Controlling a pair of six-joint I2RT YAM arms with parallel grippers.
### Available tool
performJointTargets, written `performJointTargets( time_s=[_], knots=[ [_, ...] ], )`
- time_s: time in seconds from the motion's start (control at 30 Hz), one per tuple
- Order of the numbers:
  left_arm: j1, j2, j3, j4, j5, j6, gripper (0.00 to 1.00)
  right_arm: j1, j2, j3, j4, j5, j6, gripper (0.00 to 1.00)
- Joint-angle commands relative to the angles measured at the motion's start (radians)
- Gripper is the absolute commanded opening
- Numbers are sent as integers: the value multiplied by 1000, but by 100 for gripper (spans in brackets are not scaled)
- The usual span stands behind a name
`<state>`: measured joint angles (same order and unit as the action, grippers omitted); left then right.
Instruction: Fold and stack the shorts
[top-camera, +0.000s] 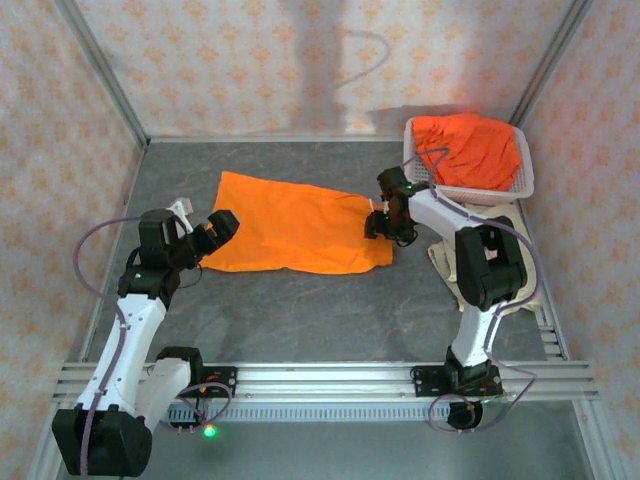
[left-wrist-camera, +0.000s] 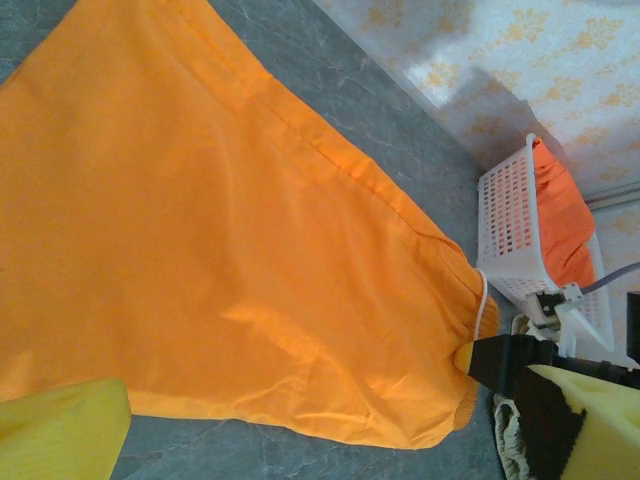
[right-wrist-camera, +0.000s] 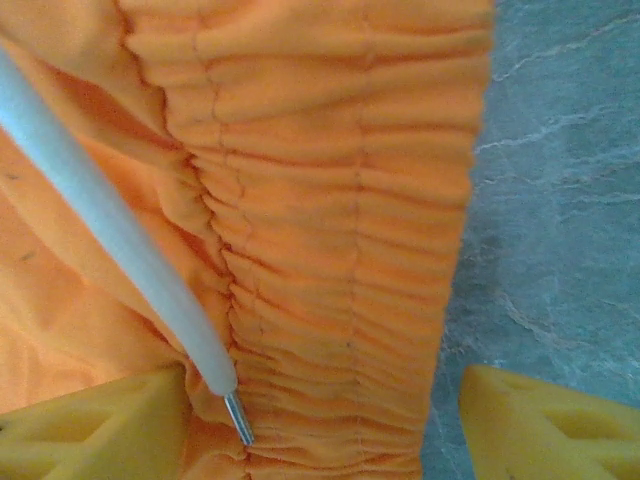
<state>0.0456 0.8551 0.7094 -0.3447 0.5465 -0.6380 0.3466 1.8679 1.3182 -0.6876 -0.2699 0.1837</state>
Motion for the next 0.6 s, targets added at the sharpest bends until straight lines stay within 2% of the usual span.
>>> performJointTargets(
  time_s=[0.0,0.27,0.4,0.57],
  knots=[
    [-7,-11,-2,19,18,-6,100,-7,41,33,16,-16,22,67],
    [-10,-5,-23,45,21,-29,100,-10,111,6,71,-78,45,55],
    [-10,-1,-40,73,22,-49,100,-10,127,-13,89,-69,53,32],
    [-12,17,-48,95,18,-55,100,-10,119,-34,105,-46,37,8]
  ],
)
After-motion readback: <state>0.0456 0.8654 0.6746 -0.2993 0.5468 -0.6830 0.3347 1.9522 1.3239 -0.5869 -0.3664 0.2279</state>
